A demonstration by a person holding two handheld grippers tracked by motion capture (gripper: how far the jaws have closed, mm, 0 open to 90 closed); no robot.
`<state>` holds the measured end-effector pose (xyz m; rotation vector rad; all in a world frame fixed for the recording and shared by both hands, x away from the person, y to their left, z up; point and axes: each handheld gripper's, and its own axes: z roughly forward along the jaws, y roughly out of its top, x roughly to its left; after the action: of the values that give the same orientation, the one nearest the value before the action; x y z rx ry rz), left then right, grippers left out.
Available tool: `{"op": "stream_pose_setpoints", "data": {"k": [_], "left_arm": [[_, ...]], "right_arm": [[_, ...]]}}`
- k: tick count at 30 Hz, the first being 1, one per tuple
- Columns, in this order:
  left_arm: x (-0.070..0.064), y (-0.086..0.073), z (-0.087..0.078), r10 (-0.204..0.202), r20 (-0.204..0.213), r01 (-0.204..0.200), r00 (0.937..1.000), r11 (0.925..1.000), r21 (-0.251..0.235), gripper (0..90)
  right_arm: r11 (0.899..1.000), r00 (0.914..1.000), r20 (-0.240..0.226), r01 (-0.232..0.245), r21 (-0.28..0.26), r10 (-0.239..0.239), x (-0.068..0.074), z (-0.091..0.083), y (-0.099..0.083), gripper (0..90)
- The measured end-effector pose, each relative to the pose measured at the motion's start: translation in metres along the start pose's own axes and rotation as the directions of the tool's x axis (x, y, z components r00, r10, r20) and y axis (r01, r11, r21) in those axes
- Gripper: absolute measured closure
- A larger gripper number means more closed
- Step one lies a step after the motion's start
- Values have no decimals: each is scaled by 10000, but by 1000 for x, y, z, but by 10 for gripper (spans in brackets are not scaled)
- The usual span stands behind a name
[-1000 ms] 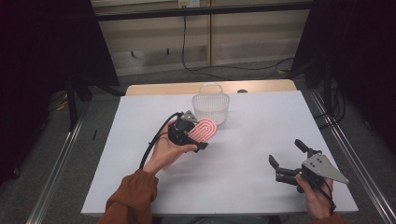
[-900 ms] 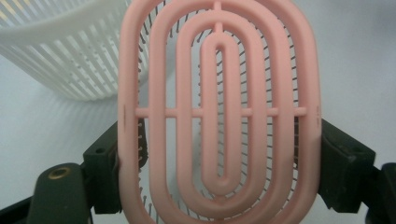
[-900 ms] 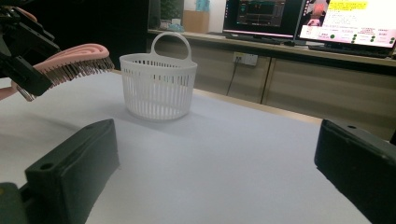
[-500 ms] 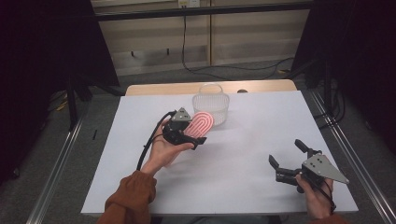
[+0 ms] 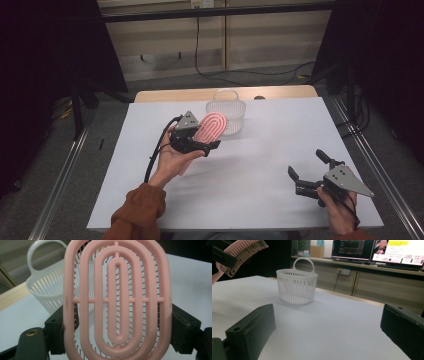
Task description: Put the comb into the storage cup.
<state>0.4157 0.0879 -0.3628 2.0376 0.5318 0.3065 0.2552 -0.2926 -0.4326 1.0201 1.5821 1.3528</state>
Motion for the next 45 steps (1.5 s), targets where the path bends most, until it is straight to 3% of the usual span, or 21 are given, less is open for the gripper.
{"op": "stream_pose_setpoints", "data": {"k": [17, 29, 45], "left_arm": [[-1, 7, -13, -5, -202, -20, 9998, 9928, -1199, 201], [1, 14, -16, -441, -534, 327, 9976, 9797, -1976, 201], [5, 28, -14, -541, -865, 296, 9948, 9645, -2625, 201]], "right_arm": [[10000, 10000, 9, 20, 0, -20, 0, 0, 0, 0], [10000, 10000, 51, 7, -33, -7, 0, 0, 0, 0], [10000, 10000, 18, 8, -48, -8, 0, -1, 1, 0]]}}
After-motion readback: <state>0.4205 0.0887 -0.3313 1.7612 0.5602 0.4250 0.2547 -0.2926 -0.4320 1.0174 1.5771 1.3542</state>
